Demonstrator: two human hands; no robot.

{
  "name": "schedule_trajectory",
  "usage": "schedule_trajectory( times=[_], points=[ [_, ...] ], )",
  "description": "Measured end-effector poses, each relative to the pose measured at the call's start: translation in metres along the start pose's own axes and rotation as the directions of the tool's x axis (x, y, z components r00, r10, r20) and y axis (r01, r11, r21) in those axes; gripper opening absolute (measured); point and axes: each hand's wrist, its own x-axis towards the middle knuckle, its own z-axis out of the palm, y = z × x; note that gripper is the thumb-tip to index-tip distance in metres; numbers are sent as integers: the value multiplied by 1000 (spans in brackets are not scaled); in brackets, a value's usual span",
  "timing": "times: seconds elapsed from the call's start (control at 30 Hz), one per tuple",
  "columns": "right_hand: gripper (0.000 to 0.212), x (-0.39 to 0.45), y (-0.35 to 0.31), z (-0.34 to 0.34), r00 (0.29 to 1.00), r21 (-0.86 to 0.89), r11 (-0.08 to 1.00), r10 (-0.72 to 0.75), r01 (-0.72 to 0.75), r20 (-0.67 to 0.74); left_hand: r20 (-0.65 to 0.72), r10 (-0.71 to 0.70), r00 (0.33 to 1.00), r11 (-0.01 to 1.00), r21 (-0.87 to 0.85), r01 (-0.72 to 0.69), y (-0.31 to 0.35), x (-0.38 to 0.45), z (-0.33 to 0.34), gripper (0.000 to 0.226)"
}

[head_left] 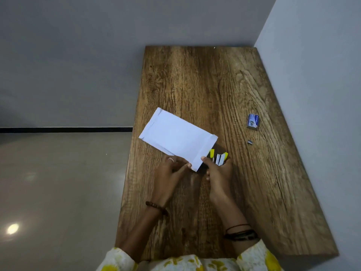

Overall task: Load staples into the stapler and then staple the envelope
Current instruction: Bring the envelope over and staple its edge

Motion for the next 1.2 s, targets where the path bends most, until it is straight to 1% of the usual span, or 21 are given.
schedule_trajectory(
  times=[0.03, 0.07, 0.1, 0.13, 0.2, 0.23, 0.3, 0.33, 0.37, 0.4, 0.47, 0.5, 0.53, 0.57, 0.6, 0.7, 0.77, 0.83, 0.93, 1.03, 1.2],
  points=[
    [45, 0, -1, -2, 1000, 31, 999, 28, -28, 1, 21, -103, 994, 986, -130, 105, 2, -1, 5, 14],
    [43, -1, -2, -4, 998, 58, 996, 60, -60, 4, 69, -192, 979, 943, -262, 203, 4, -2, 9, 24],
    [39, -2, -2, -5, 996, 84, 992, 91, -91, 11, 99, -246, 964, 898, -351, 266, 7, -1, 12, 34],
    [35, -3, -2, -6, 992, 110, 986, 121, -122, 18, 94, -258, 962, 871, -408, 273, 9, -1, 15, 42],
    [31, -4, -2, -8, 987, 136, 978, 153, -157, 38, 45, -233, 972, 833, -506, 223, 17, -1, 21, 52],
    [33, -5, 0, -9, 987, 128, 979, 155, -161, 50, 12, -219, 976, 818, -543, 191, 21, -2, 24, 56],
    [39, -5, 2, -10, 989, 89, 986, 136, -141, 61, -66, -185, 980, 823, -556, 118, 25, -1, 30, 68],
    [41, -5, 3, -13, 992, 62, 991, 112, -115, 61, -84, -171, 982, 833, -544, 99, 25, -1, 31, 73],
    [42, -4, 4, -15, 994, 22, 996, 81, -82, 69, -80, -153, 985, 842, -533, 87, 22, 0, 32, 73],
    [43, -5, 3, -18, 995, -29, 998, 52, -50, 84, -56, -128, 990, 851, -519, 80, 19, 0, 32, 67],
    [44, -5, 0, -27, 993, -133, 991, 9, 7, 121, -7, -103, 995, 883, -461, 88, 12, 2, 32, 40],
    [43, -4, -1, -31, 991, -177, 984, 1, 24, 137, 10, -117, 993, 891, -440, 110, 10, 2, 32, 29],
    [40, -4, -3, -36, 989, -210, 977, 6, 26, 148, 25, -144, 989, 890, -433, 140, 9, 2, 33, 25],
    [37, -4, -6, -40, 987, -219, 976, 24, 11, 156, 36, -170, 985, 883, -438, 168, 8, 2, 33, 24],
    [38, -2, -8, -43, 984, -206, 978, 53, -17, 169, 40, -189, 981, 875, -446, 186, 8, 3, 34, 24],
    [51, 3, -8, -53, 950, -158, 985, 109, -65, 292, 37, -247, 968, 842, -487, 234, 10, 6, 35, 27],
    [52, 6, -5, -57, 931, -143, 987, 123, -77, 344, 36, -268, 963, 820, -515, 248, 11, 6, 36, 28],
    [53, 5, -3, -58, 922, -122, 989, 122, -82, 368, 48, -280, 959, 785, -564, 258, 12, 6, 36, 30],
    [54, -1, -5, -55, 906, -71, 986, 168, -152, 388, 72, -298, 952, 736, -617, 277, 15, 5, 34, 30],
    [50, -4, -8, -52, 900, -79, 981, 195, -179, 389, 57, -279, 959, 754, -605, 255, 18, 4, 32, 29],
    [48, -5, -7, -46, 904, -135, 984, 164, -119, 395, 59, -214, 975, 786, -582, 207, 22, 3, 29, 27]
  ],
)
